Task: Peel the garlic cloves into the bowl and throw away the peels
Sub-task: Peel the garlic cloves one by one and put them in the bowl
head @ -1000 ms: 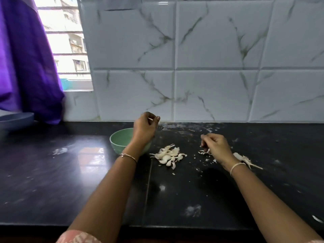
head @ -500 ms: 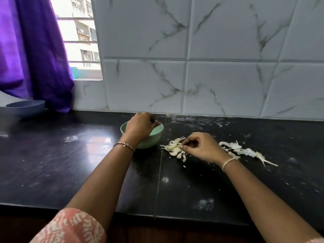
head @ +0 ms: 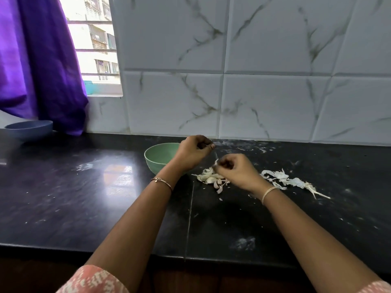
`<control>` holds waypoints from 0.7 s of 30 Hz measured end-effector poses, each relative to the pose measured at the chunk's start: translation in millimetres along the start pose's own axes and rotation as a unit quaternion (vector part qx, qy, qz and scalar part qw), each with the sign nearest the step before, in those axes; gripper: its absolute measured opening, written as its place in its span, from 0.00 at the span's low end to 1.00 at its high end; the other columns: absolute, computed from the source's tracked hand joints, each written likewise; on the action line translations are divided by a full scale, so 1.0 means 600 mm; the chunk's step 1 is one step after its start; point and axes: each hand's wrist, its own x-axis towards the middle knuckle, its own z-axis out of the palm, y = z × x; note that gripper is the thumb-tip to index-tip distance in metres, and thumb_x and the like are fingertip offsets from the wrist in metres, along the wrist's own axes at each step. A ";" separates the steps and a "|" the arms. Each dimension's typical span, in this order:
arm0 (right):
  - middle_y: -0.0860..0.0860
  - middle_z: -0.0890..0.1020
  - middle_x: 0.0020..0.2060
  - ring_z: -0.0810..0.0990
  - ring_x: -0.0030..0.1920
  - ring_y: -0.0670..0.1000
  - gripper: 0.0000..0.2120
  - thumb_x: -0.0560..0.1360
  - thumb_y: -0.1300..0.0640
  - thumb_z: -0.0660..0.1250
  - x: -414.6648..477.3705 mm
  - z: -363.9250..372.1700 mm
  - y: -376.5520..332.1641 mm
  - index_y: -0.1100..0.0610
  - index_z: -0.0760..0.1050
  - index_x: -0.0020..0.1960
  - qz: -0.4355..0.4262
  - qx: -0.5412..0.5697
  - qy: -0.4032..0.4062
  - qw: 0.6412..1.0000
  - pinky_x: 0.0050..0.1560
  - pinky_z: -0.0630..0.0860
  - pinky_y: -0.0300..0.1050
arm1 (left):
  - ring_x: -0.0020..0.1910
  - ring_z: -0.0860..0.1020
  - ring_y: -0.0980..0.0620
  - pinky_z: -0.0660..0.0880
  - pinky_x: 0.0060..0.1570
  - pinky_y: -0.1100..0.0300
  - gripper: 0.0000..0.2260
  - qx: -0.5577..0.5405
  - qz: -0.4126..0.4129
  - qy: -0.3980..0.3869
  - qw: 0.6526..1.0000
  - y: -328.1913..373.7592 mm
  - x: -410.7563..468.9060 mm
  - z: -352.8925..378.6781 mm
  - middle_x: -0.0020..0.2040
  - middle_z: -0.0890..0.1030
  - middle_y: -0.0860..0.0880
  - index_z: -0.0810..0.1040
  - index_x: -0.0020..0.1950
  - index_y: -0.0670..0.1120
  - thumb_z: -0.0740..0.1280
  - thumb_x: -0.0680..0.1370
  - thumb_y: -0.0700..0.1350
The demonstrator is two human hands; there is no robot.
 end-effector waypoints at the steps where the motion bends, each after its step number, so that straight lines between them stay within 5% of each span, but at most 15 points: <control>1: 0.53 0.83 0.36 0.80 0.36 0.49 0.02 0.74 0.62 0.72 -0.003 -0.015 -0.001 0.61 0.80 0.45 0.035 0.092 0.012 0.995 0.39 0.77 0.40 | 0.32 0.74 0.55 0.72 0.31 0.64 0.07 -0.040 -0.014 -0.029 0.999 0.004 -0.003 0.006 0.37 0.77 0.48 0.81 0.53 0.41 0.69 0.79 0.43; 6: 0.59 0.82 0.36 0.81 0.34 0.51 0.01 0.75 0.68 0.68 -0.021 -0.086 0.009 0.65 0.77 0.47 0.113 0.293 -0.016 0.949 0.35 0.79 0.37 | 0.36 0.77 0.57 0.75 0.35 0.66 0.08 -0.195 -0.057 -0.183 0.962 0.024 -0.014 0.049 0.39 0.79 0.50 0.76 0.59 0.39 0.60 0.82 0.38; 12: 0.58 0.84 0.39 0.83 0.37 0.48 0.11 0.72 0.62 0.70 -0.034 -0.140 0.051 0.67 0.80 0.52 0.159 0.257 -0.070 0.951 0.39 0.81 0.36 | 0.41 0.78 0.55 0.76 0.46 0.64 0.11 0.034 0.013 -0.223 0.974 0.001 -0.012 0.103 0.46 0.82 0.48 0.80 0.56 0.45 0.72 0.75 0.37; 15: 0.58 0.84 0.40 0.83 0.37 0.49 0.12 0.68 0.63 0.73 -0.034 -0.156 0.060 0.67 0.80 0.50 0.180 0.216 -0.109 0.953 0.40 0.81 0.36 | 0.44 0.79 0.54 0.75 0.50 0.62 0.10 0.090 0.025 -0.158 0.983 -0.023 -0.021 0.122 0.47 0.83 0.51 0.81 0.54 0.47 0.72 0.74 0.38; 21: 0.57 0.85 0.36 0.83 0.34 0.48 0.07 0.69 0.68 0.73 0.005 -0.192 -0.009 0.67 0.79 0.46 0.154 0.099 -0.120 0.976 0.37 0.81 0.36 | 0.38 0.76 0.57 0.70 0.39 0.68 0.06 0.013 -0.003 -0.004 1.000 -0.036 -0.016 0.133 0.41 0.80 0.53 0.82 0.53 0.46 0.68 0.78 0.41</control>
